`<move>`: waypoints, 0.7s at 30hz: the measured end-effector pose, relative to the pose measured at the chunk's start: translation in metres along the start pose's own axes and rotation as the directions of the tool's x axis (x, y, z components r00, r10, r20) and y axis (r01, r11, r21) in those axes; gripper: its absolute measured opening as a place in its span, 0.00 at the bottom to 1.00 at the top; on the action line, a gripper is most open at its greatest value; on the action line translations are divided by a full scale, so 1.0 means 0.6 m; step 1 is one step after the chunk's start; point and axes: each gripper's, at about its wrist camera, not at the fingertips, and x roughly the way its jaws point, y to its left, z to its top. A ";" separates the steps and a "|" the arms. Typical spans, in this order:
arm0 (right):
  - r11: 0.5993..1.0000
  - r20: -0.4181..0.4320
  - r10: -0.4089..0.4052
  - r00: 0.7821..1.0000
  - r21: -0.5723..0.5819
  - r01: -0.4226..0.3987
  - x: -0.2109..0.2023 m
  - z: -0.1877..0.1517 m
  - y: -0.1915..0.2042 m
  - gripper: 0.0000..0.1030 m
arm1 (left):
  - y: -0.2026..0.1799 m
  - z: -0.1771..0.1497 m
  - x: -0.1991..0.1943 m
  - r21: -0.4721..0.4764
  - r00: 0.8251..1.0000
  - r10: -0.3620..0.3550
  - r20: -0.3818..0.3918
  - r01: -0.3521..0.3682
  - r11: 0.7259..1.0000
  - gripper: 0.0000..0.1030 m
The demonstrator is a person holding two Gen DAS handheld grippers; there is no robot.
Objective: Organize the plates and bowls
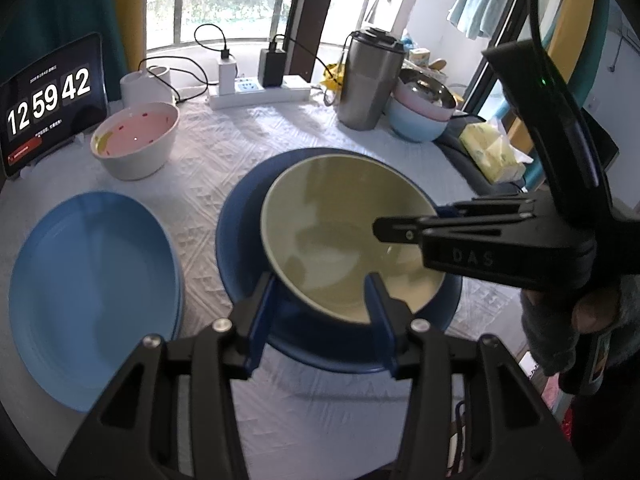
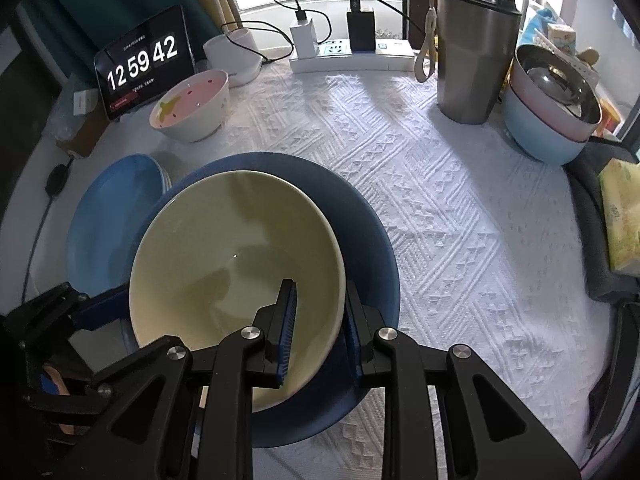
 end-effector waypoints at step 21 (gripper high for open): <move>1.000 -0.006 0.005 1.000 -0.016 -0.005 0.002 0.004 -0.001 0.25 | 0.004 0.004 -0.005 0.001 1.000 0.003 0.028 -0.003 1.000 0.46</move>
